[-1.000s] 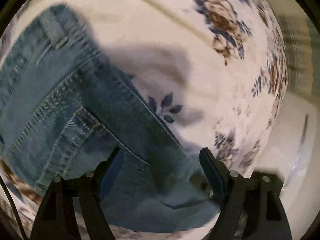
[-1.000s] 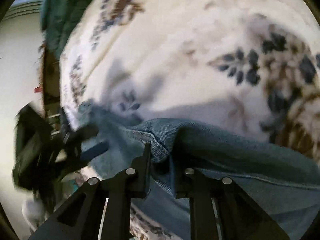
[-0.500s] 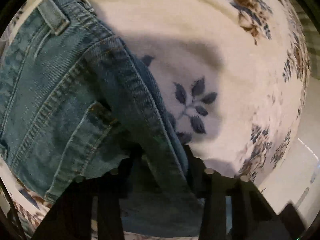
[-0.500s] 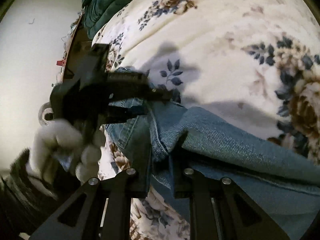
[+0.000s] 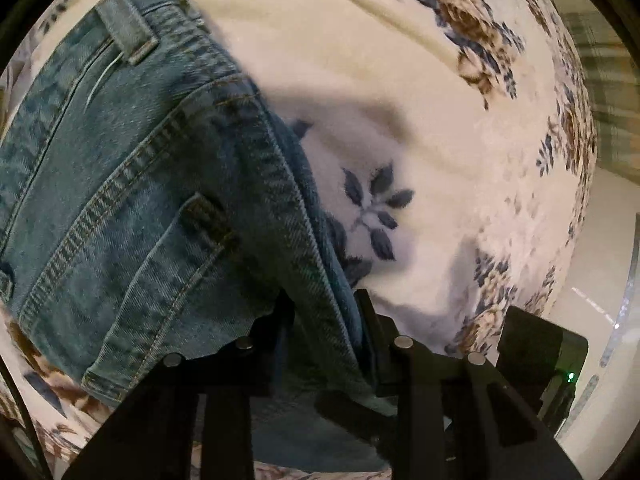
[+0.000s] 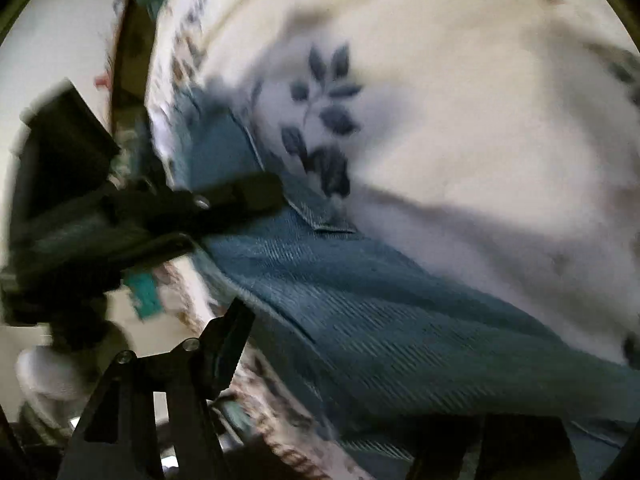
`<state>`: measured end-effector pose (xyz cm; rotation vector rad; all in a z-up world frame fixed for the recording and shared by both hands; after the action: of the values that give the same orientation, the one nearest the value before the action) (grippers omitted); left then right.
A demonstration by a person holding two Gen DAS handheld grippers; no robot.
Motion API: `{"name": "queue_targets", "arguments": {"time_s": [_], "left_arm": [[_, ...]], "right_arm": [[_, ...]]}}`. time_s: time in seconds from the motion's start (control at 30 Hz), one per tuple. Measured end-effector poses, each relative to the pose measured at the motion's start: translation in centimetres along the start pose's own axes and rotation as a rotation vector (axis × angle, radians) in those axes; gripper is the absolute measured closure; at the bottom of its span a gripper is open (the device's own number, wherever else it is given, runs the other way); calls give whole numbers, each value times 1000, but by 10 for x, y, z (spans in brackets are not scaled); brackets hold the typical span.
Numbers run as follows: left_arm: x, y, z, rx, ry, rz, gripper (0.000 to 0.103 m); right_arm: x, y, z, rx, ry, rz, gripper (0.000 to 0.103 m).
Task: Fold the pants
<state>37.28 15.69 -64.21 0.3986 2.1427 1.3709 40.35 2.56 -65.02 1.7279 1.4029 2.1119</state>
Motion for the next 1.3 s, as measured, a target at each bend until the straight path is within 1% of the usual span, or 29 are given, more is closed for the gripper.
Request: {"name": "queue_targets", "arguments": {"time_s": [0.03, 0.07, 0.1, 0.13, 0.2, 0.23, 0.27, 0.3, 0.33, 0.37, 0.43, 0.47, 0.5, 0.53, 0.57, 0.6, 0.73, 0.77, 0.8, 0.83, 0.93, 1.03, 1.07, 1.13, 1.17, 1.2, 1.23, 1.27, 1.3], "left_arm": [[4, 3, 3, 2, 6, -10, 76], [6, 2, 6, 14, 12, -28, 74], [8, 2, 9, 25, 24, -48, 73], [8, 2, 11, 34, 31, -60, 72], [9, 1, 15, 50, 38, -70, 71], [11, 1, 16, 63, 54, -77, 70], [12, 2, 17, 72, 61, -92, 69], [11, 6, 15, 68, 57, -101, 68], [9, 11, 12, 55, 43, -105, 67], [6, 18, 7, 40, 19, -107, 63], [-1, 27, -2, 18, -27, -91, 56], [-5, 32, -7, 2, -56, -91, 49], [-9, 36, -10, -18, -81, -83, 45], [-12, 38, -11, -35, -100, -75, 43], [-17, 39, -13, -57, -130, -67, 42], [-19, 40, -14, -72, -149, -59, 42], [-27, 32, -14, -119, -196, -32, 42], [-28, 29, -13, -128, -202, -26, 42], [-28, 27, -12, -136, -203, -19, 42], [-26, 25, -11, -148, -204, -5, 42], [-22, 26, -7, -185, -220, 36, 42], [-20, 29, -4, -209, -259, 71, 42], [-19, 29, -2, -208, -263, 73, 42], [-18, 28, 2, -193, -251, 67, 42], [-17, 27, 4, -184, -242, 63, 42], [-17, 26, 5, -178, -235, 62, 42], [-17, 24, 6, -172, -228, 59, 42], [-17, 23, 7, -169, -224, 60, 42], [-18, 21, 7, -168, -223, 63, 42]], "right_arm": [[0, 2, 0, -13, -18, 23, 59], [-4, 13, -3, -51, -58, 71, 76], [-9, 28, -6, -105, -93, 121, 84], [-16, 49, -11, -172, -128, 186, 85], [-35, 94, -24, -286, -197, 236, 85], [-44, 111, -29, -331, -224, 253, 89], [-53, 133, -35, -396, -238, 238, 89], [-61, 149, -39, -435, -251, 227, 89], [-66, 156, -41, -439, -264, 245, 89], [-68, 158, -44, -424, -276, 235, 89], [-69, 156, -42, -380, -252, 181, 88], [-67, 148, -38, -350, -244, 188, 81], [-66, 135, -35, -313, -246, 192, 69], [-66, 124, -32, -280, -246, 197, 62], [-65, 112, -31, -246, -246, 206, 50], [-68, 100, -28, -222, -263, 207, 48], [-77, 61, -14, -204, -348, 260, 51], [-77, 52, -8, -199, -352, 263, 64], [-80, 49, -4, -202, -365, 227, 79], [-83, 50, 0, -229, -391, 180, 80], [-88, 68, -4, -331, -436, 186, 85], [-98, 100, -21, -463, -458, 236, 85], [-103, 108, -26, -482, -463, 223, 85], [-103, 104, -27, -431, -463, 265, 85], [-102, 100, -24, -398, -452, 279, 80], [-99, 92, -19, -352, -436, 280, 66], [-98, 85, -13, -321, -428, 280, 57], [-97, 73, -8, -280, -425, 284, 42], [-95, 63, -6, -237, -421, 298, 41]]}}
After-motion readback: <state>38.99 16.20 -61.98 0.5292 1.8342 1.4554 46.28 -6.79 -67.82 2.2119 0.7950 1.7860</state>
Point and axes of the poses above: each gripper's, at about its wrist camera, not at the fingertips, and y roughly against the way its jaws point, x to its left, z to its top, the point moved 4 cm from there along -y, roughly the way its jaws point, and after that the axes turned 14 degrees about y, right-handed, at the moved point
